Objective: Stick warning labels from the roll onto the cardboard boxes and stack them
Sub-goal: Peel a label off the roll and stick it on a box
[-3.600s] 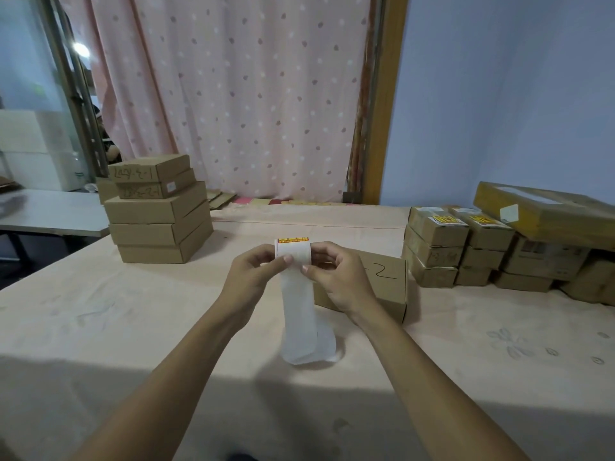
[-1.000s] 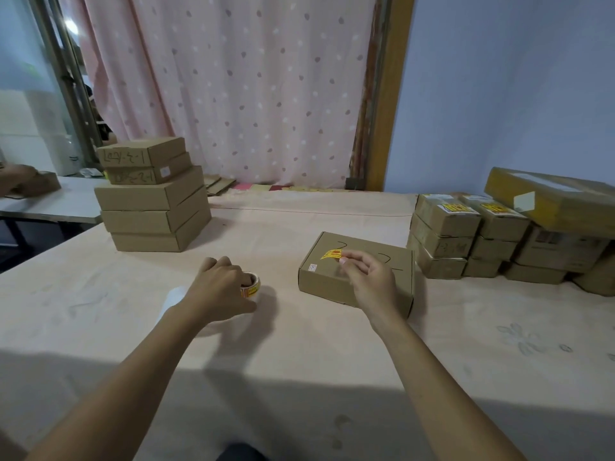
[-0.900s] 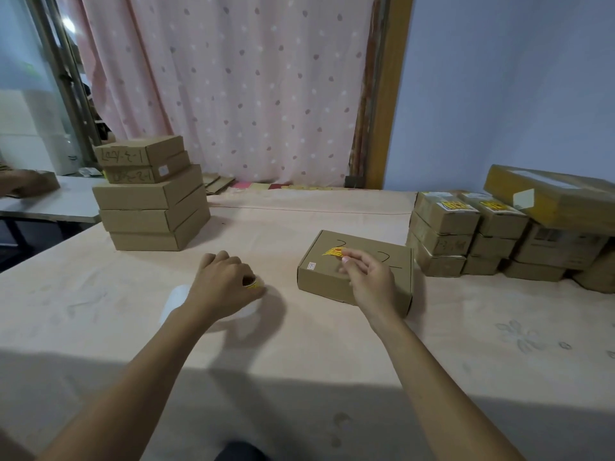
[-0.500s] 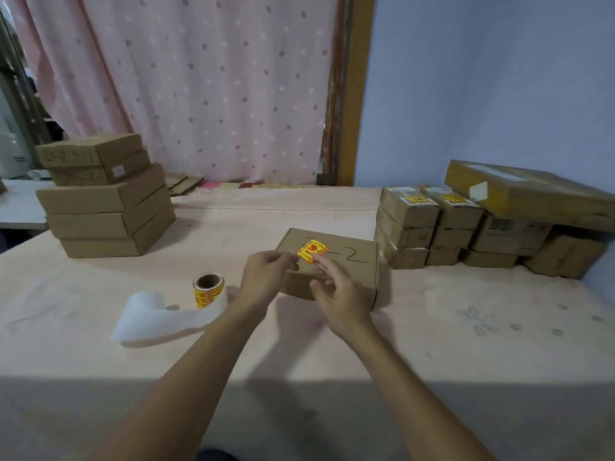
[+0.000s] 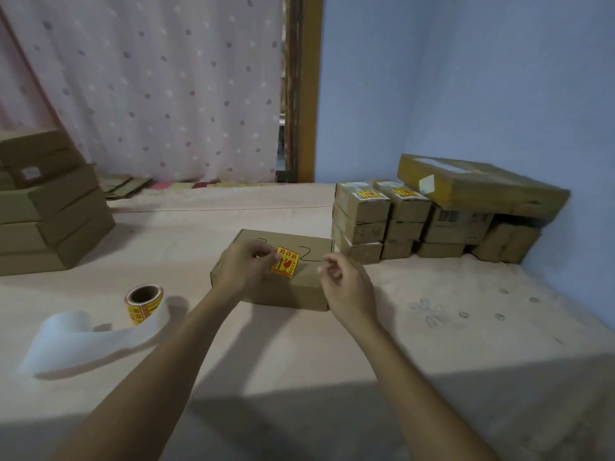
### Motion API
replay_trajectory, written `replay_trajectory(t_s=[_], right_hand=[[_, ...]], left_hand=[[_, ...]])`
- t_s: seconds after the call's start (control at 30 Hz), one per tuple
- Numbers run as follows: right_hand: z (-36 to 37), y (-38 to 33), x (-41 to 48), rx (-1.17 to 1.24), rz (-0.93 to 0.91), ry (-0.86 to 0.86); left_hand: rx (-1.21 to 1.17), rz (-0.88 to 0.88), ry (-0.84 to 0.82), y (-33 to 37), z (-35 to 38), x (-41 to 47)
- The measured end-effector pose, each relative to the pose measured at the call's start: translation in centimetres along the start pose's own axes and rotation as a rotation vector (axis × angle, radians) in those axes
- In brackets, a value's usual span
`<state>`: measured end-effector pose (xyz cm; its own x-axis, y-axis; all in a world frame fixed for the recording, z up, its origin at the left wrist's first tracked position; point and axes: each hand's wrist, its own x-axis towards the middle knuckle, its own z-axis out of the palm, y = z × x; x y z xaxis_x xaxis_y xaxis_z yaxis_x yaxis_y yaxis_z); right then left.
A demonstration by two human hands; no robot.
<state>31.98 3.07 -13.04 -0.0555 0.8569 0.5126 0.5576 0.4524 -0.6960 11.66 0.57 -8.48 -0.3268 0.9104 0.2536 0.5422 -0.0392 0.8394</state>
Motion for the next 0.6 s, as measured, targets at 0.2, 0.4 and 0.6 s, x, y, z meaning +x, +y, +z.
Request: replay_trajectory(t_s=[0.2,0.4,0.6], right_hand=[[2.0,2.5,2.3,-0.059,-0.165,0.016],[3.4,3.7,2.6,-0.059,-0.311,0.129],[3.9,4.1,2.3,-0.164,-0.481,0.045]], left_hand=[[-0.052,0.053,-0.011,-0.6,2.7,1.9],[0.197,0.319,0.116,-2.6,4.5,2.0],[0.351,0.442,0.217,-4.4,5.5,2.5]])
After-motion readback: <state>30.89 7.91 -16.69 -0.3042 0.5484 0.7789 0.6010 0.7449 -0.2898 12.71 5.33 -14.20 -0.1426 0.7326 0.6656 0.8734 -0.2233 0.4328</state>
